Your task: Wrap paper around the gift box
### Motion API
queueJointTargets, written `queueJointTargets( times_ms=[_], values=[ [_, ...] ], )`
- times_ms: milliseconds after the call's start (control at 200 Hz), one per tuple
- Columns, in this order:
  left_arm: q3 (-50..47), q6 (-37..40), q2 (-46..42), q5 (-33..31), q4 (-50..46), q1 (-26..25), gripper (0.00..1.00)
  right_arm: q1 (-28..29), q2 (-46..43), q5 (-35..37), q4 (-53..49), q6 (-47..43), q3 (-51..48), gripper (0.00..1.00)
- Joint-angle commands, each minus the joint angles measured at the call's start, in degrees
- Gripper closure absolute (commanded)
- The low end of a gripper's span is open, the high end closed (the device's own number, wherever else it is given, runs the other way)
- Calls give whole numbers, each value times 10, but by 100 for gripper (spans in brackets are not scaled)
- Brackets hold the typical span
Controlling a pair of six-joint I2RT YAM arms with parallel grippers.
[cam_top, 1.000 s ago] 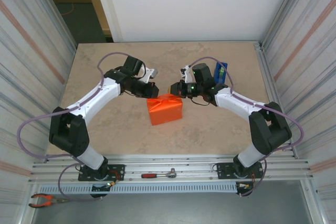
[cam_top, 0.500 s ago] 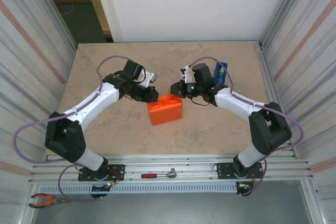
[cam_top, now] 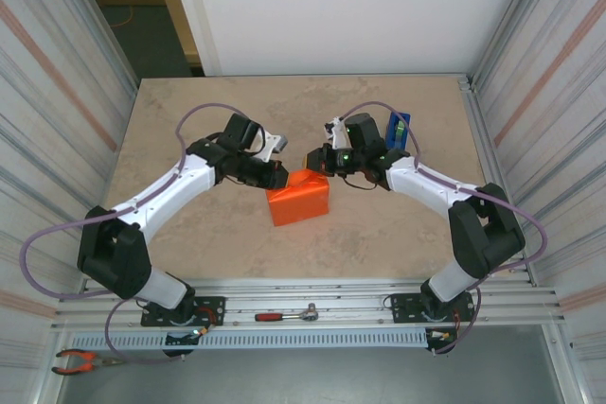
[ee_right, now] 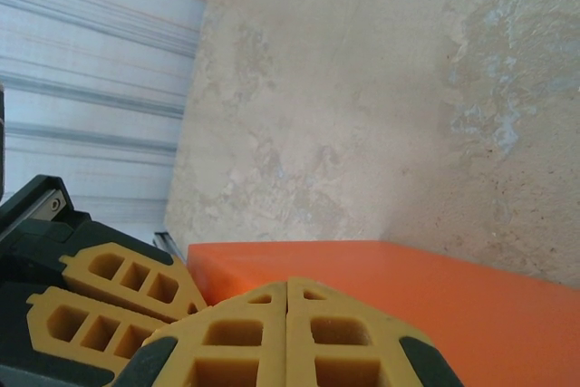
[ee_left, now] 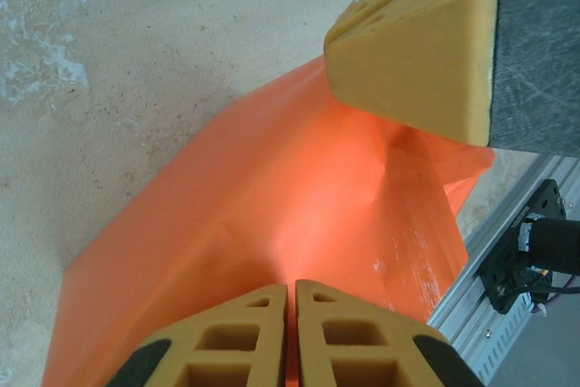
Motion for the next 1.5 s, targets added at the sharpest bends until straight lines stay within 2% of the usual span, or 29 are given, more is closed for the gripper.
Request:
queueJointTargets(
  times_ms=[0, 240, 386, 917, 1022, 1248, 1493],
  values=[
    [-21, 15, -17, 8, -14, -19, 89, 22, 43, 8, -150, -1, 6, 100],
    [-37, 20, -25, -7, -11, -24, 89, 16, 53, 0, -224, -29, 140, 100],
    [-40, 22, -25, -9, -9, -26, 89, 22, 48, -4, -239, -29, 170, 100],
    [-46, 15, -19, -9, 1, -20, 90, 63, -28, 40, -184, 9, 27, 100],
    [-26, 7, -19, 6, 2, -6, 90, 62, -26, 45, -173, 8, 18, 100],
    [40, -8, -19, 39, 4, 9, 80, 58, -1, 38, -147, 10, 14, 100],
    [28, -15, -8, 48, 7, -4, 80, 54, 6, 32, -134, 13, 12, 100]
  ],
)
